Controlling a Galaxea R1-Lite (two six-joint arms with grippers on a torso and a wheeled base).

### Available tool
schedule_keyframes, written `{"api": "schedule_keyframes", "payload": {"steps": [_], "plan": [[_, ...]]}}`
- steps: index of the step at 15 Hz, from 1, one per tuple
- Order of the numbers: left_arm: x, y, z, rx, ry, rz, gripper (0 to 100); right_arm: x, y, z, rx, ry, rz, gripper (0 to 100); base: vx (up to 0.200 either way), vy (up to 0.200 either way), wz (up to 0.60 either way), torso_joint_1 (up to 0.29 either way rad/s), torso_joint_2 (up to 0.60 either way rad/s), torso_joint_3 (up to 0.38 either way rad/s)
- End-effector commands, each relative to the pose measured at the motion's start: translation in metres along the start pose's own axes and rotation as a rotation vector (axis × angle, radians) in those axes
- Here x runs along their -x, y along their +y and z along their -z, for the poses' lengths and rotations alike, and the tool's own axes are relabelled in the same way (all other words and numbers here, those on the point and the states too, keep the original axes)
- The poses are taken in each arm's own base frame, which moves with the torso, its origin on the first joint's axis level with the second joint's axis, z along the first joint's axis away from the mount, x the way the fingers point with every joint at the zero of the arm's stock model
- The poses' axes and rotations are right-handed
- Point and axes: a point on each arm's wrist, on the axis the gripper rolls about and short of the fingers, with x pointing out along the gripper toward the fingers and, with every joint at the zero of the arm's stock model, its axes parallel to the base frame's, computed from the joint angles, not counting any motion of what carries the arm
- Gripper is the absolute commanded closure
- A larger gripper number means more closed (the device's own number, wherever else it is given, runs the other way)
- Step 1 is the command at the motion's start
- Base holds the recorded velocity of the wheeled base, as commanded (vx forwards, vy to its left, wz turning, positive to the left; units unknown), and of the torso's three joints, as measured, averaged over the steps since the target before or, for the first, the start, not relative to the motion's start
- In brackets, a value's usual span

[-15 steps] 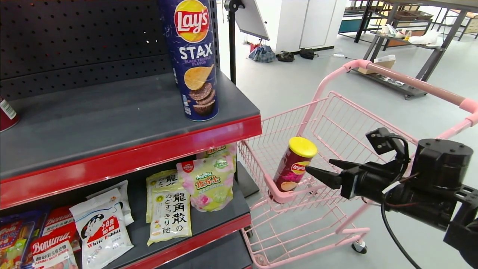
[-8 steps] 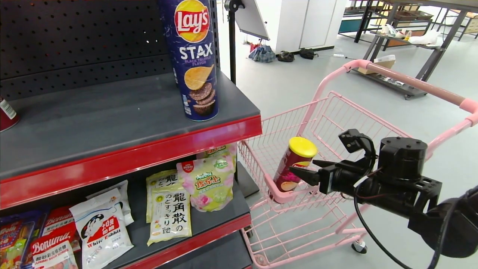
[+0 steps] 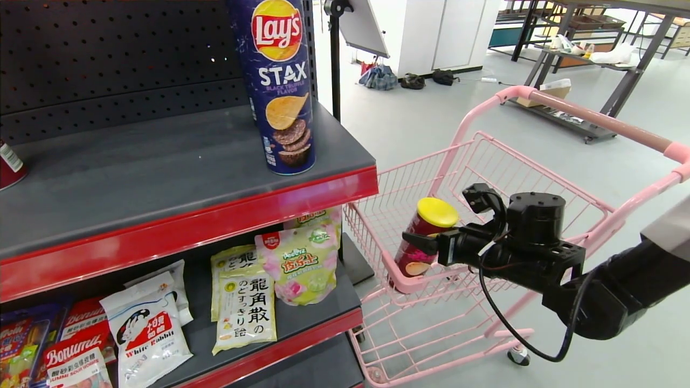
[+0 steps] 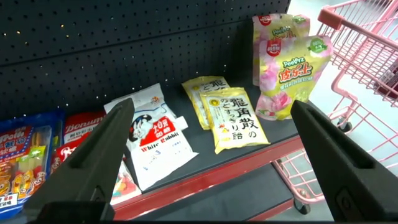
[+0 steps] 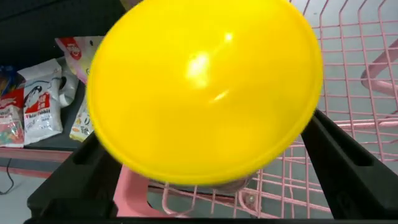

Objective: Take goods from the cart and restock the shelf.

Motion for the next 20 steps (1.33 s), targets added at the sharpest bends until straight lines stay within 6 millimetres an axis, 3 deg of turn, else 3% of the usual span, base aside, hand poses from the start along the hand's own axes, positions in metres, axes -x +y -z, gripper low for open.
{"api": "schedule_keyframes", "payload": {"steps": [1, 5, 6, 10, 12, 13, 15, 16, 18, 19, 20], "plan": [[0.000, 0.000, 0.000, 0.000, 0.000, -0.001, 0, -0.009, -0.003, 0.007, -0.005, 0.020, 0.004, 0, 0.000, 0.000, 0.00, 0.000, 0.00, 0.000], [0.000, 0.000, 0.000, 0.000, 0.000, -0.001, 0, -0.020, -0.007, 0.008, -0.005, 0.010, 0.029, 0, 0.000, 0.000, 0.00, 0.000, 0.00, 0.000], [0.000, 0.000, 0.000, 0.000, 0.000, 0.001, 0, -0.021, -0.007, 0.006, -0.006, 0.005, 0.028, 100, 0.000, 0.000, 0.00, 0.000, 0.00, 0.000], [0.000, 0.000, 0.000, 0.000, 0.000, 0.001, 0, -0.021, -0.006, 0.001, -0.003, -0.014, 0.028, 100, 0.000, 0.000, 0.00, 0.000, 0.00, 0.000], [0.000, 0.000, 0.000, 0.000, 0.000, -0.001, 0, -0.010, -0.006, -0.018, 0.010, -0.061, 0.038, 100, 0.000, 0.000, 0.00, 0.000, 0.00, 0.000], [0.000, 0.000, 0.000, 0.000, 0.000, -0.001, 0, -0.005, -0.005, -0.033, 0.022, -0.091, 0.042, 100, 0.000, 0.000, 0.00, 0.000, 0.00, 0.000], [0.000, 0.000, 0.000, 0.000, 0.000, -0.001, 0, 0.028, 0.001, -0.091, 0.082, -0.190, 0.066, 100, 0.000, 0.000, 0.00, 0.000, 0.00, 0.000], [0.000, 0.000, 0.000, 0.000, 0.000, -0.001, 0, 0.034, 0.002, -0.100, 0.093, -0.201, 0.071, 100, 0.000, 0.000, 0.00, 0.000, 0.00, 0.000], [0.000, 0.000, 0.000, 0.000, 0.000, 0.001, 0, 0.099, 0.017, -0.158, 0.178, -0.261, 0.120, 100, 0.000, 0.000, 0.00, 0.000, 0.00, 0.000], [0.000, 0.000, 0.000, 0.000, 0.000, -0.001, 0, 0.133, 0.026, -0.173, 0.194, -0.293, 0.159, 100, 0.000, 0.000, 0.00, 0.000, 0.00, 0.000], [0.000, 0.000, 0.000, 0.000, 0.000, 0.001, 0, 0.163, 0.037, -0.173, 0.190, -0.309, 0.203, 100, 0.000, 0.000, 0.00, 0.000, 0.00, 0.000]]}}
